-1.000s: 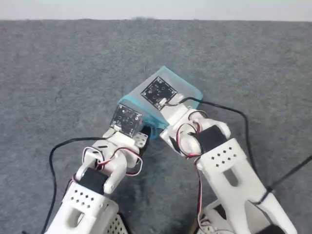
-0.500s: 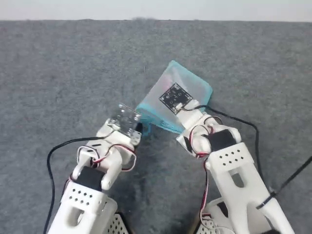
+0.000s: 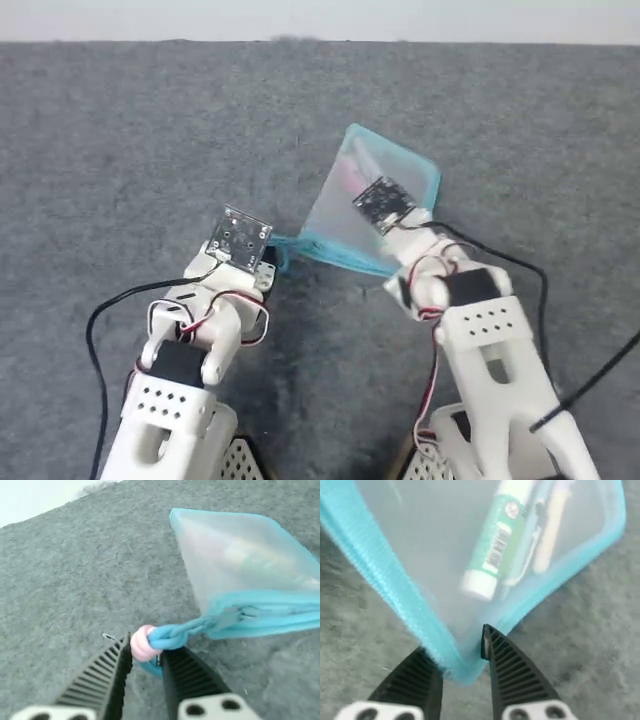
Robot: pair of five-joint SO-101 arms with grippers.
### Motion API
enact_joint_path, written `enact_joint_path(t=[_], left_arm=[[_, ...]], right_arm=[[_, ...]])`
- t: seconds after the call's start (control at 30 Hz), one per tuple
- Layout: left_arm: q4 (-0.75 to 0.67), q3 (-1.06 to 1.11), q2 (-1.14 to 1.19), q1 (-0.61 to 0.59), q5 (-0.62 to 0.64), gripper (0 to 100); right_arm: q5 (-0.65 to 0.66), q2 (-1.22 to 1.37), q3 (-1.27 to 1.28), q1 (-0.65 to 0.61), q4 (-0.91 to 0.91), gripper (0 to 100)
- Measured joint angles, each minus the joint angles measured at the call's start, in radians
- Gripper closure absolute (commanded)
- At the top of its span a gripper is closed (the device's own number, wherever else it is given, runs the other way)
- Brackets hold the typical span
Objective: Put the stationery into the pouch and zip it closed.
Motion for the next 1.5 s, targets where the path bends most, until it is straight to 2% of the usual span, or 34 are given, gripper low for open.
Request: enact_joint_path(t=[0.37, 0.63, 0.7, 0.77, 0.87, 0.93, 1.03, 1.27, 1.37, 1.5], left_arm=[[-0.017, 0.000, 0.002, -0.008, 0.000, 99], [-0.017, 0.000, 0.002, -0.008, 0.000, 99], [-0.017, 0.000, 0.002, -0.008, 0.000, 95], [-0.015, 0.000, 0.002, -0.005, 0.000, 86], [-0.008, 0.000, 0.002, 0.020, 0.000, 74], [-0.008, 0.000, 0.000, 0.021, 0.000, 71], [-0.008, -0.002, -0.002, 0.021, 0.000, 71], [0.006, -0.003, -0.003, 0.018, 0.000, 71], [0.008, -0.003, -0.003, 0.018, 0.006, 71], [0.008, -0.006, -0.006, 0.018, 0.077, 71]], right_arm=[[0.158, -0.005, 0.023, 0.183, -0.002, 99.3], [0.175, -0.005, 0.023, 0.201, -0.002, 99.3], [0.169, -0.005, 0.023, 0.201, -0.002, 99.1], [0.138, -0.005, 0.023, 0.203, -0.002, 97.6], [0.100, -0.018, 0.038, 0.222, 0.006, 86.2], [0.081, -0.037, 0.051, 0.258, 0.032, 77.3], [0.072, -0.137, 0.052, 0.275, 0.100, 69.5], [0.046, -0.462, 0.055, 0.221, 0.322, 69.1], [0.006, -0.612, 0.055, 0.215, 0.361, 69.1], [-0.020, -0.796, 0.098, 0.213, 0.361, 69.1]])
